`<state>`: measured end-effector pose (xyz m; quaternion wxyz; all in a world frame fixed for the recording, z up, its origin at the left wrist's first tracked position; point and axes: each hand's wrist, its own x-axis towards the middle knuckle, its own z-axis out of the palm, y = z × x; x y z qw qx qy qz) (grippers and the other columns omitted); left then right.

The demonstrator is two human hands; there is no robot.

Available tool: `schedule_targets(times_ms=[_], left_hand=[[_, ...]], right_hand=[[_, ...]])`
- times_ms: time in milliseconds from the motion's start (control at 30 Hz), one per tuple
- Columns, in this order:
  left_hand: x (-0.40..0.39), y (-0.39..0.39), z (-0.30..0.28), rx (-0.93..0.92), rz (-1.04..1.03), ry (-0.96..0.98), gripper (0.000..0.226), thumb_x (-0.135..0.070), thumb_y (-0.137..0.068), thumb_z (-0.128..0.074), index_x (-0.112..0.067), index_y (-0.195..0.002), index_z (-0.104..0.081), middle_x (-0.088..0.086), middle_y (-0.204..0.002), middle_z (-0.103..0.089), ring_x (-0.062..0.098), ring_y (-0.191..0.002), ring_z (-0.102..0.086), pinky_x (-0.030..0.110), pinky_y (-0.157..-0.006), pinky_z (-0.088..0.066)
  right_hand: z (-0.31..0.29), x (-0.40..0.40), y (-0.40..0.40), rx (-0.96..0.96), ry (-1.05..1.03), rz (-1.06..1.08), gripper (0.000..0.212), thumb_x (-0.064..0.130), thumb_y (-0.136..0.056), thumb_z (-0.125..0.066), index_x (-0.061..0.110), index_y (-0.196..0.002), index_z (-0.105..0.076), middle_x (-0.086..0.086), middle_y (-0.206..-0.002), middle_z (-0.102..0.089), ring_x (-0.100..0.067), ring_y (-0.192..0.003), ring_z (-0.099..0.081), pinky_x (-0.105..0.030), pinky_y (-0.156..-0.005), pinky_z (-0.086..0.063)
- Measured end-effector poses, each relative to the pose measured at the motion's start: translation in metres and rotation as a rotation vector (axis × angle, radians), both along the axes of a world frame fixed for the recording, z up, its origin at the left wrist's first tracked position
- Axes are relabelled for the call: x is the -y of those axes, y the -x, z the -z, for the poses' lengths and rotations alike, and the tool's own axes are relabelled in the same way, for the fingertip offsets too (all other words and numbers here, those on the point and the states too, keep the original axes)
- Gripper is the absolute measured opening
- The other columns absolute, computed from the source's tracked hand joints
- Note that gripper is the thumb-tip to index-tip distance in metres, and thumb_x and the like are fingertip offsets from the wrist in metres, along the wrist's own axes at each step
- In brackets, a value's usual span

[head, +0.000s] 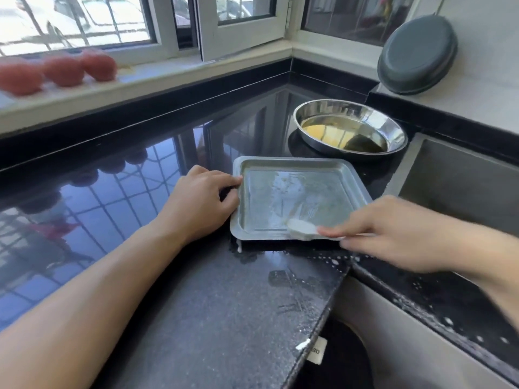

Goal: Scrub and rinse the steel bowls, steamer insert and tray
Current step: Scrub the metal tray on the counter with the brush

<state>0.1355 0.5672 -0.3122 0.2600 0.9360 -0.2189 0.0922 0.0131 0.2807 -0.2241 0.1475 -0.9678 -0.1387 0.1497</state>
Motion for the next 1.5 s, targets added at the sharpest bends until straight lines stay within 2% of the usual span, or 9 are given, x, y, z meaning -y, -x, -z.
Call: schedule_targets(times_ms=[367,567,667,833,967,1167,1300,1400,1500], left_hand=[[0.007,0.008,-0.006,0.008,-0.029,-0.171,0.057,-0.060,-0.086,-0.037,-0.030,-0.127,-0.064,-0.008,-0.123,-0.066,0.024,-0.120,-0.050,0.042,-0.096,-0.041],[0.011,0.010,-0.008,-0.010,-0.029,-0.172,0.065,-0.063,-0.082,-0.032,-0.027,-0.128,-0.062,-0.006,-0.118,-0.065,0.024,-0.117,-0.050,0.041,-0.096,-0.039],[0.008,0.011,-0.008,-0.020,-0.034,-0.153,0.046,-0.051,-0.097,-0.044,-0.027,-0.132,-0.061,-0.006,-0.125,-0.064,0.023,-0.123,-0.048,0.042,-0.101,-0.038],[0.007,0.002,-0.006,-0.097,-0.087,-0.007,0.034,-0.024,-0.105,-0.041,-0.025,-0.133,-0.059,-0.008,-0.130,-0.063,0.020,-0.129,-0.042,0.042,-0.108,-0.036],[0.007,-0.004,0.004,-0.051,-0.123,-0.188,0.043,-0.030,-0.104,-0.037,-0.025,-0.142,-0.057,-0.005,-0.147,-0.051,0.025,-0.134,-0.036,0.040,-0.113,-0.031],[0.006,0.000,0.000,-0.045,-0.033,-0.193,0.085,-0.056,-0.080,-0.005,-0.033,-0.140,-0.061,-0.011,-0.145,-0.052,0.025,-0.132,-0.038,0.041,-0.111,-0.032],[0.006,-0.003,0.000,-0.094,-0.049,-0.097,0.048,-0.034,-0.103,-0.027,-0.027,-0.129,-0.067,-0.012,-0.140,-0.056,0.021,-0.128,-0.040,0.039,-0.111,-0.035],[0.008,-0.005,0.002,-0.118,-0.078,-0.033,0.038,-0.031,-0.107,-0.032,-0.021,-0.111,-0.069,-0.008,-0.129,-0.060,0.022,-0.122,-0.044,0.040,-0.108,-0.037],[0.011,-0.002,0.005,-0.071,-0.078,-0.141,0.044,-0.036,-0.107,-0.028,-0.015,-0.104,-0.065,-0.003,-0.129,-0.056,0.025,-0.120,-0.044,0.044,-0.108,-0.038]], right_hand=[[0.014,-0.008,0.037,0.107,0.004,0.210,0.045,0.042,-0.099,-0.051,0.084,-0.111,-0.042,0.016,-0.103,-0.073,-0.007,-0.097,-0.066,-0.035,-0.091,-0.054],[0.014,-0.047,0.027,0.151,-0.011,0.126,0.041,0.036,-0.103,-0.046,0.065,-0.133,-0.047,0.019,-0.095,-0.067,-0.008,-0.095,-0.061,-0.031,-0.084,-0.052],[0.011,-0.047,0.013,0.116,0.020,0.111,0.038,0.037,-0.103,-0.047,0.062,-0.132,-0.052,0.017,-0.113,-0.069,-0.013,-0.106,-0.060,-0.033,-0.090,-0.051],[-0.005,-0.015,-0.011,0.136,0.011,0.212,0.035,0.034,-0.101,-0.053,0.058,-0.126,-0.060,0.041,-0.085,-0.066,0.004,-0.082,-0.065,-0.013,-0.078,-0.050],[0.006,-0.052,-0.020,0.001,0.026,0.013,0.037,0.035,-0.102,-0.049,0.057,-0.131,-0.057,0.019,-0.122,-0.069,-0.008,-0.113,-0.061,-0.031,-0.099,-0.048],[0.016,-0.083,-0.058,0.019,0.077,0.136,0.044,0.024,-0.099,-0.049,0.050,-0.132,-0.059,0.011,-0.077,-0.051,-0.020,-0.089,-0.059,-0.032,-0.073,-0.046],[0.011,-0.093,-0.068,-0.029,0.050,0.186,0.042,0.019,-0.098,-0.048,0.037,-0.132,-0.065,0.002,-0.105,-0.070,-0.023,-0.096,-0.064,-0.035,-0.080,-0.055],[0.001,-0.102,-0.048,-0.147,0.029,0.126,0.031,0.019,-0.098,-0.049,0.016,-0.122,-0.068,-0.007,-0.074,-0.068,-0.022,-0.064,-0.064,-0.038,-0.068,-0.058],[0.003,-0.118,-0.032,-0.155,0.066,0.059,0.018,0.020,-0.097,-0.052,0.010,-0.101,-0.067,-0.003,-0.075,-0.063,-0.023,-0.066,-0.058,-0.031,-0.064,-0.054]])
